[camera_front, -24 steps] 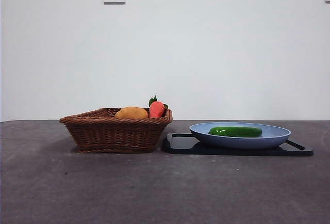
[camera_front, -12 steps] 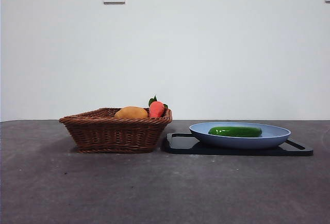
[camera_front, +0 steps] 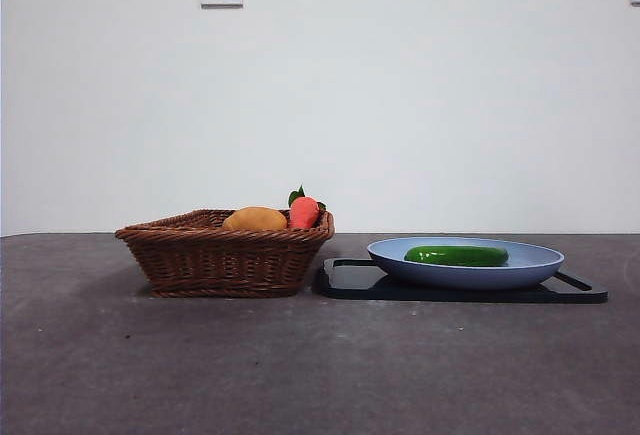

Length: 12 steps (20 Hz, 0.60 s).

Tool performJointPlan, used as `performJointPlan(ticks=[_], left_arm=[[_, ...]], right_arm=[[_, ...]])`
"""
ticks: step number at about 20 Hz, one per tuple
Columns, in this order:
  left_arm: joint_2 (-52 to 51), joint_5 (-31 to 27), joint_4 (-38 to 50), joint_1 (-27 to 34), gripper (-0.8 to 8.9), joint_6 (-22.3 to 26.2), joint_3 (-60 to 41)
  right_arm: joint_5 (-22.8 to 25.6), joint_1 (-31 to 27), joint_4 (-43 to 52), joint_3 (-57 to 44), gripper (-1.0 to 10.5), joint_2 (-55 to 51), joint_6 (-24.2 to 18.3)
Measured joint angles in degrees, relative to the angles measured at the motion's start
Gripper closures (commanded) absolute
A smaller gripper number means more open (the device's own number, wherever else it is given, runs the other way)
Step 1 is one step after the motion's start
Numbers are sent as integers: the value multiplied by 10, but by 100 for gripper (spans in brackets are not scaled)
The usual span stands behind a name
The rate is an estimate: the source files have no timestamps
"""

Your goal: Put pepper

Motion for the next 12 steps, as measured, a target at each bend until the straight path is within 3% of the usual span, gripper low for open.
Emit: performJointPlan(ticks=[2, 5, 9, 12], left_arm=[[0, 0, 0, 0, 806, 0, 0], [0, 0, 0, 0, 806, 0, 0], [0, 0, 0, 0, 806, 0, 0], [0, 0, 0, 0, 806, 0, 0]], right_arm=[[2, -22, 22, -1, 936, -13, -30], [-23, -74, 183, -51, 936, -96, -42], [-28, -98, 410, -229, 936, -235, -22], [5, -100, 560, -398, 936, -323, -14]])
